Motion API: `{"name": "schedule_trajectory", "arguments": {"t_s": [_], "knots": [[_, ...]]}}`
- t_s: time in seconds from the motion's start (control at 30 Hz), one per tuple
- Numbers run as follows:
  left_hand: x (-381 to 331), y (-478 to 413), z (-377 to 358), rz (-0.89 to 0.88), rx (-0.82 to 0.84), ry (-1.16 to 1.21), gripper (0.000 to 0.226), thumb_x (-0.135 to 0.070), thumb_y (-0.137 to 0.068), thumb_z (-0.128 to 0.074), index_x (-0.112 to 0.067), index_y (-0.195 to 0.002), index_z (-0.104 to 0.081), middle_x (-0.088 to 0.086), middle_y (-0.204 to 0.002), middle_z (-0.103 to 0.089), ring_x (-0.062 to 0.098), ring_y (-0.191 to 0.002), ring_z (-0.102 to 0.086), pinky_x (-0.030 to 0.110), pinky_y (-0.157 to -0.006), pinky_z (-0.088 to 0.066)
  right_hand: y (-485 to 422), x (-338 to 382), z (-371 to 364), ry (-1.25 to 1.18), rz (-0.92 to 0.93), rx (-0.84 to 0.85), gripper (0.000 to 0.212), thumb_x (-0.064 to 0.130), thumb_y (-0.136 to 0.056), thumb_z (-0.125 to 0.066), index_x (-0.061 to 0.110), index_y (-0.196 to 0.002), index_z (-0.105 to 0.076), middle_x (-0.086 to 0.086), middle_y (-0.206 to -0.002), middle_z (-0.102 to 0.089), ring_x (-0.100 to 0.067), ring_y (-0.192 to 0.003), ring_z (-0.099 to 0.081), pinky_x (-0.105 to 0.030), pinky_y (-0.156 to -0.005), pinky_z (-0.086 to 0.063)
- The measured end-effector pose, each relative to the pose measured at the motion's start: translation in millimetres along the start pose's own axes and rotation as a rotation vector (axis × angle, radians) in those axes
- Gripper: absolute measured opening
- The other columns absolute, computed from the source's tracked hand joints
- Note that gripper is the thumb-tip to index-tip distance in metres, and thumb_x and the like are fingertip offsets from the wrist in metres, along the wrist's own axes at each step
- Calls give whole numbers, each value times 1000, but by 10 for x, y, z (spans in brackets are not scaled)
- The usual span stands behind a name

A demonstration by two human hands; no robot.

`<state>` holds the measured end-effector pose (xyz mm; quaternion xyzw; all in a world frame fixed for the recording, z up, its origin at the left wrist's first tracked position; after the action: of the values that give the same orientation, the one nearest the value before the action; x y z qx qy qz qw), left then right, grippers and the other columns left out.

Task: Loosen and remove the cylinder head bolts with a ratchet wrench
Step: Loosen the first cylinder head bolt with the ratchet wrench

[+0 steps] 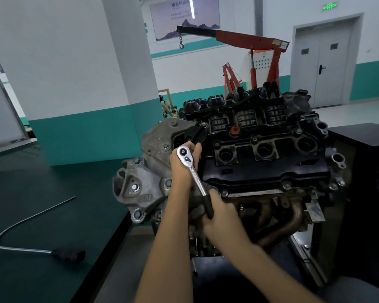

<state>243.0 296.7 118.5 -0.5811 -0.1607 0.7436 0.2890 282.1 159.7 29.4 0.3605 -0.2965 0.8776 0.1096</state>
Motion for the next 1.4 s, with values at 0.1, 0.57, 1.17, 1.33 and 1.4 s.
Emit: {"name": "schedule_trajectory", "arguments": {"t_s": [0.1, 0.57, 1.17, 1.33, 1.4], "knots": [[15, -10, -29, 8, 57, 19, 40, -21, -92, -62, 1, -62, -46, 7, -54, -41, 12, -54, -35, 25, -54, -30, -250, -105, 511, 215, 122, 95, 32, 9, -77, -58, 22, -105, -50, 2, -65, -49, -34, -71, -60, -32, -58, -45], [-5, -9, -15, 46, -40, -13, 37, -21, -91, -61, 8, -69, -54, 22, -61, -46, 20, -59, -39, 30, -59, -33, 1, -11, 165, 127, 32, -13, 32, 15, -81, -56, 21, -109, -41, -3, -75, -58, -31, -72, -59, -32, -58, -46], [20, 6, 6, 42, 16, 59, 40, -17, -91, -61, -4, -58, -44, 1, -54, -39, 12, -55, -34, 30, -58, -31, -761, 239, 1108, 927, 443, 4, 37, 23, -86, -54, 29, -119, -41, 1, -91, -63, -25, -83, -63, -28, -62, -30], [29, -32, -19, 50, -10, 8, 40, -21, -91, -60, 12, -71, -50, 15, -61, -44, 19, -59, -37, 31, -59, -33, -114, 11, 432, 349, 121, -1, 33, 19, -83, -57, 24, -112, -41, 5, -73, -52, -26, -75, -61, -25, -56, -36], [29, -20, -7, 45, -26, -14, 41, -23, -92, -60, 13, -74, -52, 14, -62, -45, 19, -59, -37, 29, -56, -31, 33, 54, 103, 125, 28, -11, 31, 16, -83, -54, 22, -110, -41, -3, -77, -59, -32, -78, -61, -32, -60, -46]]}}
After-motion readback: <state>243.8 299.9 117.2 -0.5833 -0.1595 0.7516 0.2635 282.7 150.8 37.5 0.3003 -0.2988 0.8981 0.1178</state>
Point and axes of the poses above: each hand's wrist, its own y-axis away from the middle knuckle, its own z-axis out of the back of the hand, x = y × z, the point moved 8 cm from there along -y, towards the middle knuckle
